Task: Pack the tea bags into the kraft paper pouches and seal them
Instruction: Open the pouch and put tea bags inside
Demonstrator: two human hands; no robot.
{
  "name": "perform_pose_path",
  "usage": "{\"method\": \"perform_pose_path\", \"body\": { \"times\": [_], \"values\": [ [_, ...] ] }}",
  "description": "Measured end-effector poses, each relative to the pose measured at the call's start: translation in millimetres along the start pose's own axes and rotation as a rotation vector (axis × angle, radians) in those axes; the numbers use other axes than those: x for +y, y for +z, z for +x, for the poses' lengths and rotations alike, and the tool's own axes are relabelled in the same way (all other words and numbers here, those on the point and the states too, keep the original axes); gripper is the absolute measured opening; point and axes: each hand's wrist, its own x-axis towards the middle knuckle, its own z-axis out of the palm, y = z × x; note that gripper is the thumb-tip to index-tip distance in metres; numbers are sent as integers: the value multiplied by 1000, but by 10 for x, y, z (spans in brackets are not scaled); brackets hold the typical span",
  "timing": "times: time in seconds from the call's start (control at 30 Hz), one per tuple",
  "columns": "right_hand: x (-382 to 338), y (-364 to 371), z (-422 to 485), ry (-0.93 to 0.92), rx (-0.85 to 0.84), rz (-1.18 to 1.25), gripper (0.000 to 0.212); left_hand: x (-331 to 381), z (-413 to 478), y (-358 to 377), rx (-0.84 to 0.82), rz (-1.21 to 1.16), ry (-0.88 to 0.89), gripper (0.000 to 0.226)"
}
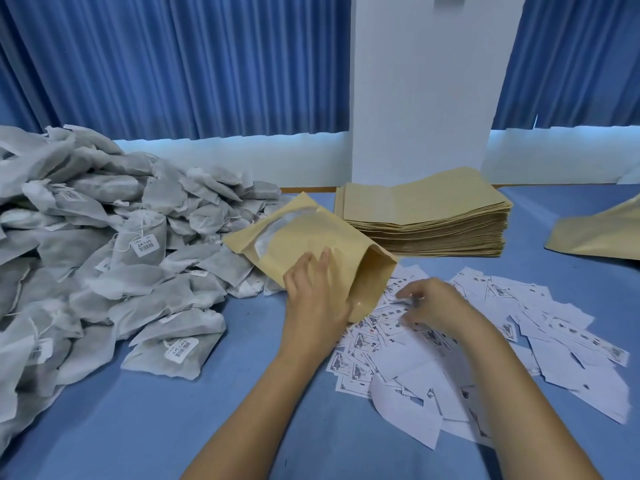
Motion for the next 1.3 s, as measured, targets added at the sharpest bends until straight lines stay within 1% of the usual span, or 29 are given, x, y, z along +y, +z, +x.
{"method": "perform_pose_path", "body": {
  "times": [0.03, 0.1, 0.17, 0.23, 0.3, 0.37, 0.4, 0.43, 0.5, 0.53, 0.6, 0.67, 0.7, 0.73, 0.8, 0.83, 0.87, 0.9, 0.93, 0.97, 1.0, 1.03, 1.07, 1.1, 1.13, 1.17, 1.2, 1.23, 1.3],
  "values": [
    [-16, 41, -8, -26, -70, -7, 38, -4, 0, -10, 36, -32, 5, 72],
    [-59, 129, -1, -77, -68, -8, 37, -30, -6, -46, 110, -119, 0, 63],
    [-106, 179, 41, -96, -2, -44, 24, -63, -20, -82, 198, -185, 15, 57],
    [-129, 208, 78, -124, 15, -145, 9, -92, -38, -115, 274, -224, 34, 51],
    [-130, 218, 82, -200, 62, -250, 19, -108, -35, -135, 326, -300, 7, 49],
    [-112, 158, 38, -276, 216, -255, 20, -93, -15, -155, 378, -484, -90, 50],
    [-108, 101, -2, -331, 334, -193, 17, -83, -4, -172, 400, -590, -156, 49],
    [-118, 33, -51, -430, 464, -98, 14, -78, 5, -184, 425, -662, -206, 48],
    [-197, -94, -188, -722, 693, 105, 11, -74, 6, -202, 446, -688, -229, 46],
    [-250, -123, -246, -848, 758, 167, 9, -77, 4, -204, 444, -693, -229, 44],
    [-377, -47, -317, -1017, 778, 160, 7, -56, -2, -213, 436, -720, -240, 41],
    [-491, 154, -294, -1068, 799, 46, 6, -31, -9, -206, 436, -745, -245, 40],
    [-541, 274, -249, -1035, 804, -1, 6, -18, -13, -197, 436, -753, -239, 39],
    [-607, 385, -210, -941, 748, -13, 12, -9, -22, -190, 437, -762, -227, 38],
    [-729, 541, -148, -673, 441, -13, 38, 0, -42, -183, 436, -768, -217, 34],
    [-735, 599, -124, -626, 300, -52, 48, 1, -47, -187, 436, -768, -221, 32],
    [-733, 621, -126, -645, 246, -91, 48, -5, -45, -198, 438, -770, -232, 30],
    [-741, 607, -151, -680, 290, -99, 41, -18, -41, -211, 444, -775, -247, 28],
    [-734, 576, -185, -718, 432, -36, 32, -34, -40, -225, 453, -783, -263, 28],
    [-695, 548, -205, -705, 604, 31, 27, -50, -38, -239, 463, -796, -273, 29],
    [-650, 518, -210, -613, 743, 135, 26, -57, -36, -255, 470, -813, -273, 33],
    [-615, 492, -215, -471, 780, 246, 25, -54, -32, -265, 470, -829, -263, 37],
    [-580, 488, -199, -304, 686, 348, 24, -47, -32, -272, 462, -832, -243, 43],
    [-574, 488, -189, -136, 480, 440, 26, -38, -33, -275, 443, -818, -213, 49],
    [-584, 507, -185, -17, 226, 549, 29, -27, -37, -277, 414, -786, -179, 55],
    [-589, 550, -178, 34, 0, 673, 27, -21, -42, -277, 376, -740, -147, 61],
    [-596, 596, -172, 40, -141, 789, 22, -19, -46, -276, 332, -664, -120, 66],
    [-608, 632, -169, 33, -201, 892, 18, -30, -50, -278, 281, -553, -106, 70],
    [-603, 692, -147, 51, -176, 986, 19, -46, -66, -305, 164, -257, -128, 78]
  ]
}}
